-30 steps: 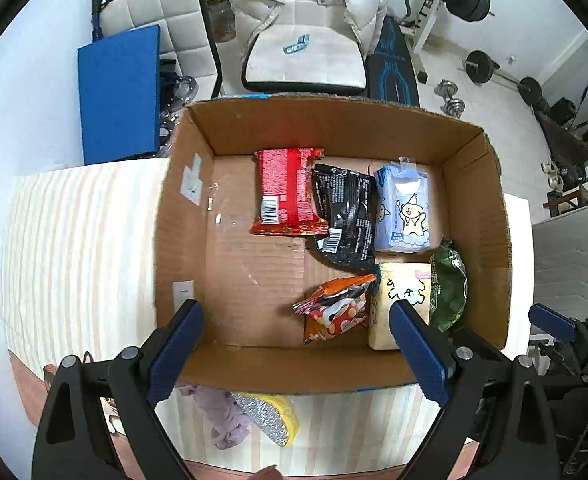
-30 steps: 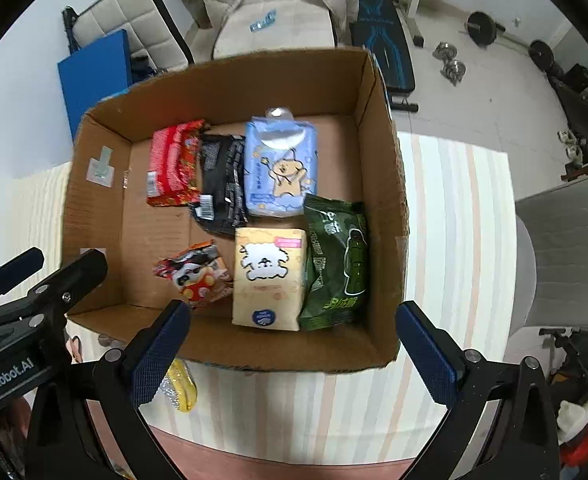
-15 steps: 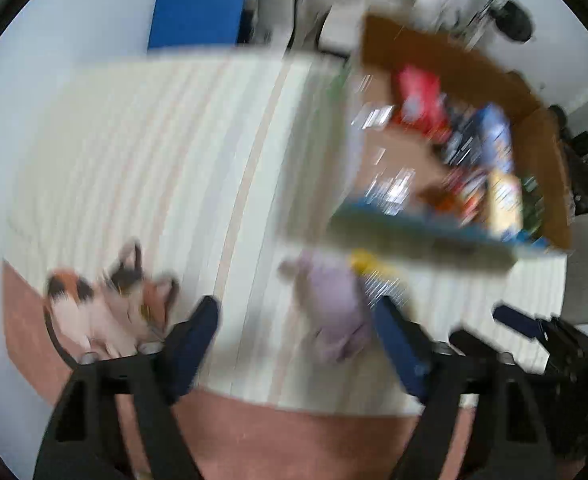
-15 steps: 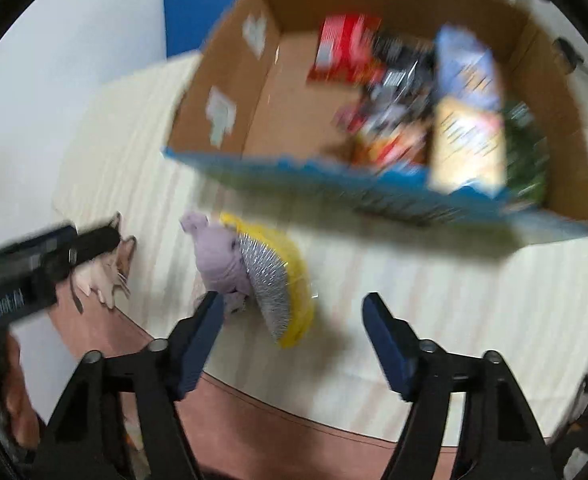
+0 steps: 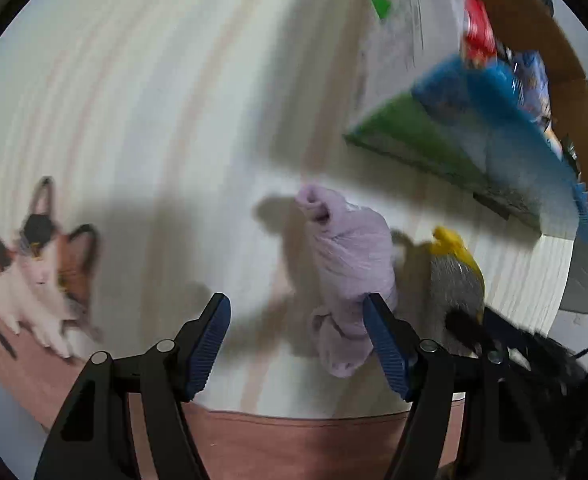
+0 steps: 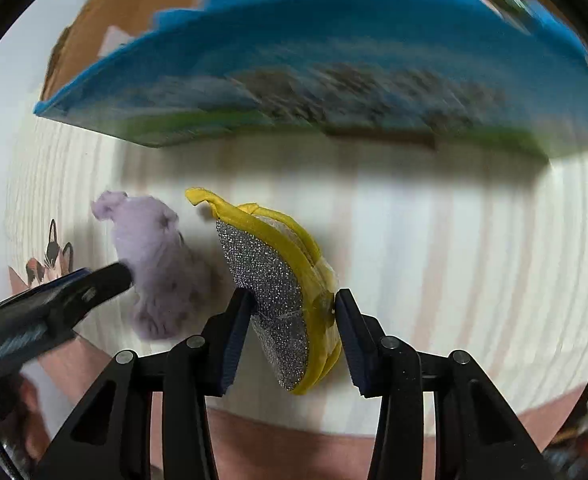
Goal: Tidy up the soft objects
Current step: 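Grasp the lilac plush sock with the left gripper while the right grasps the yellow sponge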
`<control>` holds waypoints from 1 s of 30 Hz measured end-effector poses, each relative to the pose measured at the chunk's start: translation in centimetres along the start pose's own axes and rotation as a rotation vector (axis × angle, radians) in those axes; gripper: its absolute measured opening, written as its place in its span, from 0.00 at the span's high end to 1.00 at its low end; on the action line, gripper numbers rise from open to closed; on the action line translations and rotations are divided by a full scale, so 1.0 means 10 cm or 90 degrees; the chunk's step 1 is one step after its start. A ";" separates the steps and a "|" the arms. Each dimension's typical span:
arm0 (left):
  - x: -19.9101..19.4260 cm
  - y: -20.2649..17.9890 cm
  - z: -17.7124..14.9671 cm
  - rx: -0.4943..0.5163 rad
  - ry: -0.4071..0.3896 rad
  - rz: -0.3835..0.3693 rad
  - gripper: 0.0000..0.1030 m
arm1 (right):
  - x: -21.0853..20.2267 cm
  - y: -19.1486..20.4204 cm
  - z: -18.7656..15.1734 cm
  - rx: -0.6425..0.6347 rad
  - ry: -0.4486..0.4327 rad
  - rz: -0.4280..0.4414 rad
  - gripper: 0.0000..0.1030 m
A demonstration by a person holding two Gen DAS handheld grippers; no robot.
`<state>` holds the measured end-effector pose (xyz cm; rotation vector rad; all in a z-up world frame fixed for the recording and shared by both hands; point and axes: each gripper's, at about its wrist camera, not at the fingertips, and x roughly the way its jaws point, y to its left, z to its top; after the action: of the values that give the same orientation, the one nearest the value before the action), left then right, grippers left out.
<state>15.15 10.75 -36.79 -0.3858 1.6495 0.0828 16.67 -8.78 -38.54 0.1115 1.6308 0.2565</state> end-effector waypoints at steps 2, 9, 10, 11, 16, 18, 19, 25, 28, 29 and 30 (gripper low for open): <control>0.12 -0.10 0.03 -0.005 0.014 -0.029 0.32 | 0.02 -0.10 -0.05 0.018 0.020 0.019 0.52; 0.19 -0.31 0.02 0.002 0.021 -0.025 0.32 | -0.04 -0.13 -0.05 -0.004 0.004 0.023 0.42; 0.19 -0.31 0.02 0.001 0.025 -0.027 0.32 | -0.03 -0.13 -0.04 -0.012 0.004 0.017 0.43; 0.18 -0.32 0.01 -0.002 0.029 -0.034 0.32 | -0.02 -0.10 -0.03 -0.020 0.006 0.016 0.42; 0.13 -0.27 0.02 -0.018 0.025 -0.060 0.32 | 0.16 0.03 -0.02 -0.035 0.025 0.018 0.43; 0.21 -0.31 0.04 -0.013 0.034 -0.049 0.32 | 0.22 0.03 -0.04 -0.038 0.028 0.009 0.43; 0.27 -0.33 0.05 -0.011 0.038 -0.042 0.32 | 0.25 0.02 -0.04 -0.038 0.029 0.006 0.48; 0.32 -0.55 0.05 0.035 0.001 0.039 0.67 | 0.29 -0.01 -0.10 -0.047 0.030 -0.012 0.54; 0.18 -0.58 -0.06 0.031 -0.004 0.020 0.68 | 0.17 -0.01 -0.16 -0.044 0.026 0.012 0.55; 0.10 -0.59 -0.11 0.038 -0.013 0.019 0.68 | 0.07 -0.01 -0.19 -0.043 0.020 0.029 0.55; -0.05 -0.62 -0.18 0.046 -0.024 0.011 0.68 | -0.06 -0.01 -0.23 -0.043 0.013 0.046 0.55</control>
<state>15.29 4.55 -34.99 -0.3129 1.6141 0.0435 14.45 -9.20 -37.86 0.1169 1.6380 0.3691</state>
